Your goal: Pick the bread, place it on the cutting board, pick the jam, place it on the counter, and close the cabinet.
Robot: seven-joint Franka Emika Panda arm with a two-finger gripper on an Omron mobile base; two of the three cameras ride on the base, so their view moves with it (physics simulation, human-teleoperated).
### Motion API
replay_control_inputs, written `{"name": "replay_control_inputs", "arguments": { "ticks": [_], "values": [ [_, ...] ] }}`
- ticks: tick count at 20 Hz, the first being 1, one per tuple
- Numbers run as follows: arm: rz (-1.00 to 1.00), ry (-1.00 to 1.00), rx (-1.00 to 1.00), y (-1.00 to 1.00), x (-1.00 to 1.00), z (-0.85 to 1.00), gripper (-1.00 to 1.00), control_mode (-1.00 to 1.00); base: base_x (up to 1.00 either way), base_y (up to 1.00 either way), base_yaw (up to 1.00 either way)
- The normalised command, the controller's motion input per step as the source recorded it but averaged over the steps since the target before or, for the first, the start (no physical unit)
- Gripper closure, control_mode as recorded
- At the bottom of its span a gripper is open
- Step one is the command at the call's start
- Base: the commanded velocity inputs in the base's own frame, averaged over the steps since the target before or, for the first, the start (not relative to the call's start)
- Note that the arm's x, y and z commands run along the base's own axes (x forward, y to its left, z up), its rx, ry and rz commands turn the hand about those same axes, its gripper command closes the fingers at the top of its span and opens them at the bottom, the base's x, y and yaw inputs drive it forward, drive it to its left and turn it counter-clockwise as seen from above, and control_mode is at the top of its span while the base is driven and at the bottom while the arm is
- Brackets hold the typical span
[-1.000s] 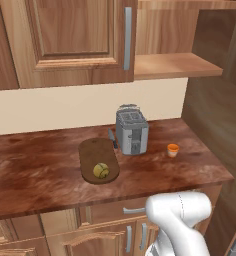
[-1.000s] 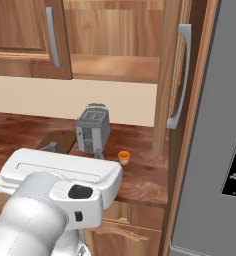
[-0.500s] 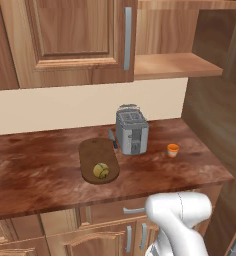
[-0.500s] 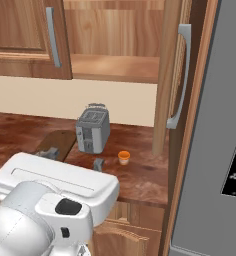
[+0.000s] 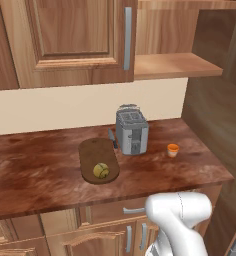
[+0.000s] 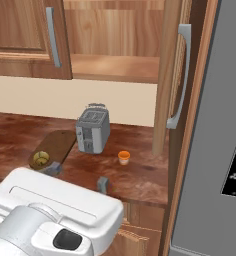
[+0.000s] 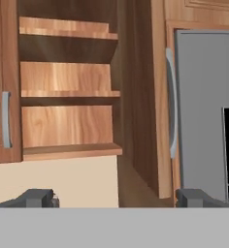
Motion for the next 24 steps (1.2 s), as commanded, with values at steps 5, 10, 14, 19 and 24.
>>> {"name": "replay_control_inputs", "arguments": {
  "ticks": [5,10,14,19,24],
  "values": [
    [0.00,-0.01,0.00,-0.18,-0.17,-0.07,-1.00,-1.00,0.00,0.00,0.00],
    [-0.01,-0.01,0.00,-0.03,-0.01,-0.02,-1.00,-1.00,0.00,0.00,0.00],
    [0.00,-0.03,0.00,-0.08,0.00,-0.04,-1.00,-1.00,0.00,0.00,0.00],
    [0.00,-0.03,0.00,-0.15,0.00,-0.08,-1.00,-1.00,0.00,0.00,0.00],
    [0.00,-0.03,0.00,-0.17,0.00,-0.07,-1.00,-1.00,0.00,0.00,0.00]
  ]
}}
